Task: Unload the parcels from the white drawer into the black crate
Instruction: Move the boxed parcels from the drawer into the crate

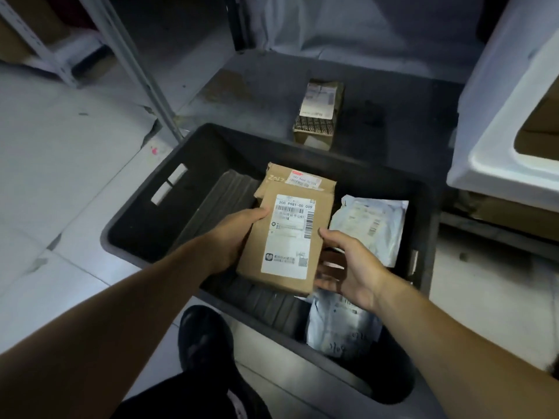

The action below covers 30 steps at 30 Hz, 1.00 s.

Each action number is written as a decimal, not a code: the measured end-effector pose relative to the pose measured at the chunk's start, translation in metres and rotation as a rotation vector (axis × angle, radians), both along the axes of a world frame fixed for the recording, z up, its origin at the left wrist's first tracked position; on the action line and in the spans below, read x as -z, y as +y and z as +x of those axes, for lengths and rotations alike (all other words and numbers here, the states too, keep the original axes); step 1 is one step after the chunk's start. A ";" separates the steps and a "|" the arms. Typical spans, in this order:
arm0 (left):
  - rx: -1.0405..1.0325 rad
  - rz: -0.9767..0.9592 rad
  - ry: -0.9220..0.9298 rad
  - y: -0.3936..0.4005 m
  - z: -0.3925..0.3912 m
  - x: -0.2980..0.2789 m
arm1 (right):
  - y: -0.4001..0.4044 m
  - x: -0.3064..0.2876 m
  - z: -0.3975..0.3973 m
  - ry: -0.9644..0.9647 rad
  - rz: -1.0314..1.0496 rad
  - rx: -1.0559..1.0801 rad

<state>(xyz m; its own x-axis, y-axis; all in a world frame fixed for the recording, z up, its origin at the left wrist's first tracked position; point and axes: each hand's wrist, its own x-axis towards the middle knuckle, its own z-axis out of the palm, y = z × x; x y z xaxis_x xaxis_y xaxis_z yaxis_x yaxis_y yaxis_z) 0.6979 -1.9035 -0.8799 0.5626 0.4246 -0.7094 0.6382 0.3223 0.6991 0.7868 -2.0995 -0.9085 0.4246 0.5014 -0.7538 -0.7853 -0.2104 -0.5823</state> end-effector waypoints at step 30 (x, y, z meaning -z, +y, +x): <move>0.189 0.398 0.163 0.022 0.029 0.098 | 0.049 0.068 -0.004 -0.202 -0.306 0.050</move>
